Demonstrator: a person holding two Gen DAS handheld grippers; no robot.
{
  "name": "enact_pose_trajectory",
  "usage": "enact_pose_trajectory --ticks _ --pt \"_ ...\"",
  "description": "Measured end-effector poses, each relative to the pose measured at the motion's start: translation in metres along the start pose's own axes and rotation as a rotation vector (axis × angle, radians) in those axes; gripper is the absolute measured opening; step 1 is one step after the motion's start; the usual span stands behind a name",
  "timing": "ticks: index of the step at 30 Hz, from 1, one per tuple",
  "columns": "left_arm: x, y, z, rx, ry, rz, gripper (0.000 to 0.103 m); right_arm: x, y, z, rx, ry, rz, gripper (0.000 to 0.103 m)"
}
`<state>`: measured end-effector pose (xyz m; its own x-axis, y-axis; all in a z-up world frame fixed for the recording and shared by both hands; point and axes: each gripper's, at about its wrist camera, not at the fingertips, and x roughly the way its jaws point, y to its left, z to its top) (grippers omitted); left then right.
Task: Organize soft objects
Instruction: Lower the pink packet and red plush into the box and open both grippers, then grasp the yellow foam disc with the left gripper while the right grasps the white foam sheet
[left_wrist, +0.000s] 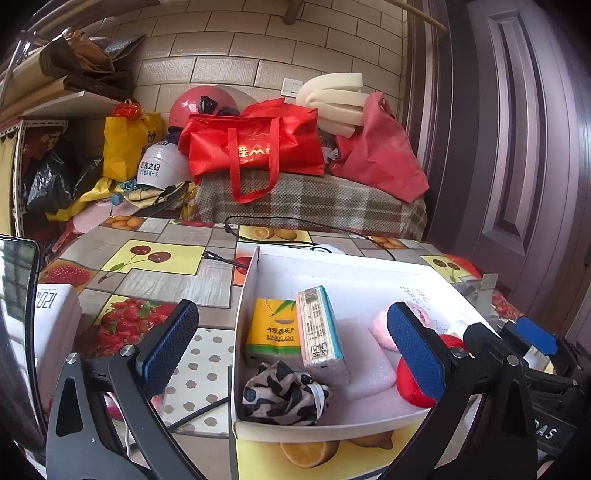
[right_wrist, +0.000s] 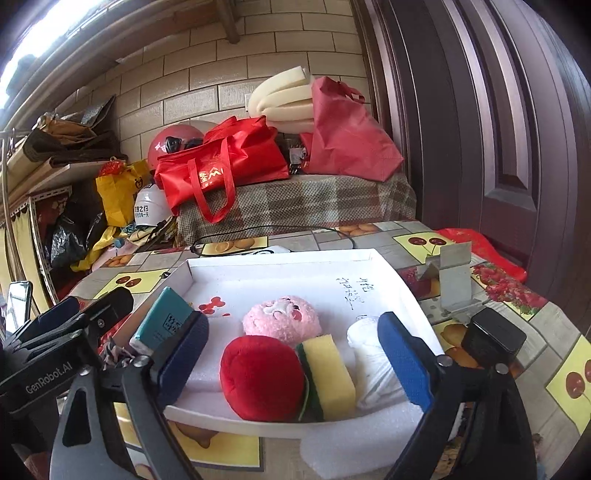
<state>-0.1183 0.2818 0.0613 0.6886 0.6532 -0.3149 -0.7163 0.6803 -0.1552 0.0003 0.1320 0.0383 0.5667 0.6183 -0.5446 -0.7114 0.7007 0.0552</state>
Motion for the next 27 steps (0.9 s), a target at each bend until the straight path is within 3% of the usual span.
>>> enact_pose_trajectory --ticks 9,11,16,21,24,27 --pt "-0.047 -0.029 -0.021 0.199 0.007 -0.143 0.103 -0.037 -0.032 -0.011 -0.076 0.024 0.023 0.103" --pt "-0.056 -0.028 -0.025 0.207 0.055 -0.217 0.103 -0.040 -0.046 -0.014 -0.094 0.058 0.035 0.103" --pt "-0.081 -0.026 -0.040 0.226 0.191 -0.414 0.103 -0.027 -0.089 -0.021 -0.085 0.244 0.075 0.103" --pt "-0.101 -0.036 -0.059 0.240 0.337 -0.597 0.103 -0.014 -0.095 -0.030 -0.151 0.366 0.127 0.103" --pt "-0.110 -0.046 -0.070 0.265 0.417 -0.680 0.103 -0.011 -0.090 -0.034 -0.179 0.399 0.146 0.103" --pt "-0.116 -0.058 -0.078 0.312 0.460 -0.698 0.103 -0.013 -0.085 -0.036 -0.203 0.398 0.147 0.103"
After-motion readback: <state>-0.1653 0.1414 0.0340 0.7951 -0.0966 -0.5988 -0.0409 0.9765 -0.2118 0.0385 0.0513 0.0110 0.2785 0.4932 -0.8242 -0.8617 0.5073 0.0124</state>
